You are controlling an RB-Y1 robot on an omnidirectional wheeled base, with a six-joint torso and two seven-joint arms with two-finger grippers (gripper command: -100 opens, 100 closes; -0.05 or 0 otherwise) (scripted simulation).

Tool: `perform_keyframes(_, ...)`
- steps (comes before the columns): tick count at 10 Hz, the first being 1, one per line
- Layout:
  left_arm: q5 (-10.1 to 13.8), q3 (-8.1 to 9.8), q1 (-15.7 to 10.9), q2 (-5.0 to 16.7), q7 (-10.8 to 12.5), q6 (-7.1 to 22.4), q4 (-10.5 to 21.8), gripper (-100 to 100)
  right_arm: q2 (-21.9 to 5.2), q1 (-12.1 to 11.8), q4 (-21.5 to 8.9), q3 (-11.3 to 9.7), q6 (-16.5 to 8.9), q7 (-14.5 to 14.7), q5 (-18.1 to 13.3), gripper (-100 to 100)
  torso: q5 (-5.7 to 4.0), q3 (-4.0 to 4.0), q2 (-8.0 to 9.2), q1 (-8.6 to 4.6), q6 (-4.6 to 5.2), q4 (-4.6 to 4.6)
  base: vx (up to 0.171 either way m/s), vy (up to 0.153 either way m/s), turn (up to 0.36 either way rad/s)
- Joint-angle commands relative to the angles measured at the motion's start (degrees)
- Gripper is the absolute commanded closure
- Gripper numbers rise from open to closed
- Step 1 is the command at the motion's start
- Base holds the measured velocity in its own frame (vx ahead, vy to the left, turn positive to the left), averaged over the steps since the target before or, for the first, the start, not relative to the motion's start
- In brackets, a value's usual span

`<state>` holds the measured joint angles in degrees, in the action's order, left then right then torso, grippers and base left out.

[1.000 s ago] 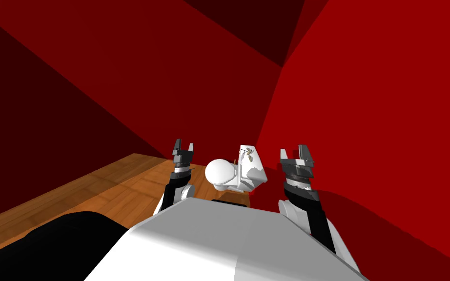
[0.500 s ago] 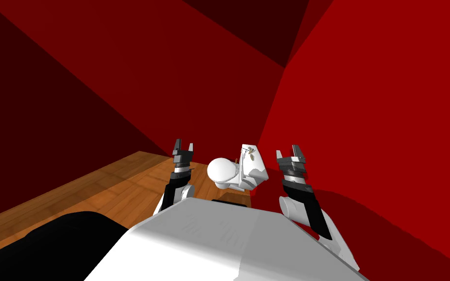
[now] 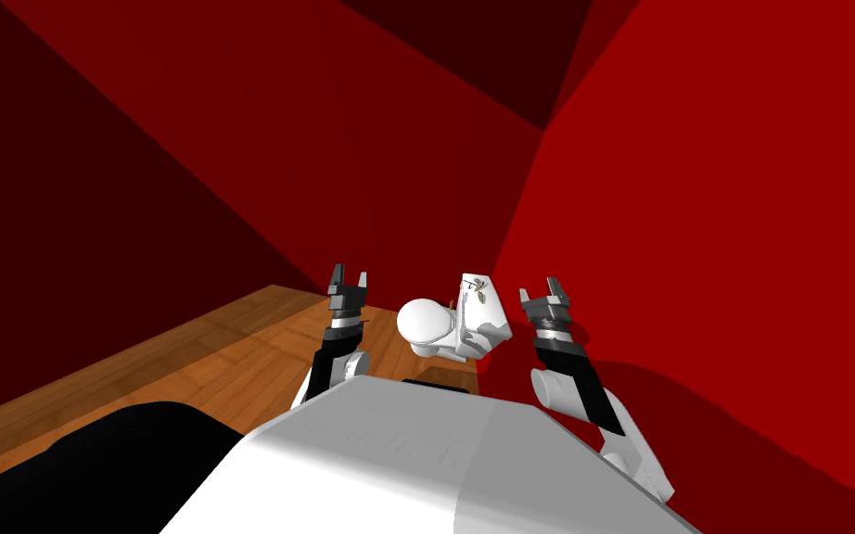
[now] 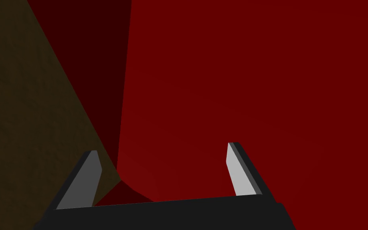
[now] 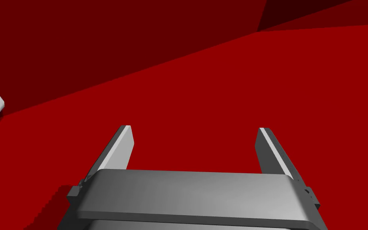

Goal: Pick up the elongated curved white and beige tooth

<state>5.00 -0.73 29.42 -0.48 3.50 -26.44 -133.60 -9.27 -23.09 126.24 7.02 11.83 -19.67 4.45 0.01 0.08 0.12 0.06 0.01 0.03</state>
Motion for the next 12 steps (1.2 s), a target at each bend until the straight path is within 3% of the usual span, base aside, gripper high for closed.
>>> perform_keyframes(1, 0.0, 0.00, 0.0, 0.0, 0.0, 0.0, 0.0, 0, -1.1, 1.7, -1.9, 0.4, -2.9, -2.3, 1.0, -100, 0.00, 0.00, 0.00, 0.00, 0.00, 0.00, -0.054, 0.025, 0.068)
perform_keyframes(4, 0.0, 0.00, 0.0, 0.0, 0.0, 0.0, 0.0, 0, -2.3, 3.1, -3.7, 1.1, -6.7, -4.7, 2.1, -100, 0.00, 0.02, 0.04, 0.02, -0.01, 0.01, -0.044, 0.022, 0.046)
perform_keyframes(7, 0.0, 0.00, 0.0, 0.0, 0.0, 0.0, 0.0, 0, -4.9, 6.0, -7.5, 2.5, -11.6, -9.6, 4.4, -100, 0.00, 0.01, 0.00, 0.00, 0.00, 0.00, -0.040, 0.027, 0.071)
perform_keyframes(9, 0.0, 0.00, 0.0, 0.0, 0.0, 0.0, 0.0, 0, -4.9, 6.0, -7.5, 2.5, -13.2, -9.6, 4.4, -100, 0.00, -0.01, -0.01, 0.00, 0.01, 0.00, -0.023, 0.016, 0.012)
perform_keyframes(10, 0.0, 0.00, 0.0, 0.0, 0.0, 0.0, 0.0, 0, -6.3, 7.5, -9.5, 3.2, -15.5, -12.2, 5.7, -100, -0.01, -0.03, -0.06, -0.04, 0.01, -0.01, -0.024, 0.020, 0.083)
perform_keyframes(11, 0.0, 0.00, 0.0, 0.0, 0.0, 0.0, 0.0, 0, -6.3, 7.5, -9.5, 3.2, -16.7, -12.2, 5.7, -100, 0.00, -0.03, -0.05, -0.02, -0.01, -0.01, -0.028, 0.018, 0.058)
perform_keyframes(12, 0.0, 0.00, 0.0, 0.0, 0.0, 0.0, 0.0, 0, -7.7, 9.1, -11.6, 4.1, -18.3, -14.7, 6.9, -100, 0.00, -0.02, -0.04, -0.02, 0.00, -0.01, -0.035, 0.029, 0.104)
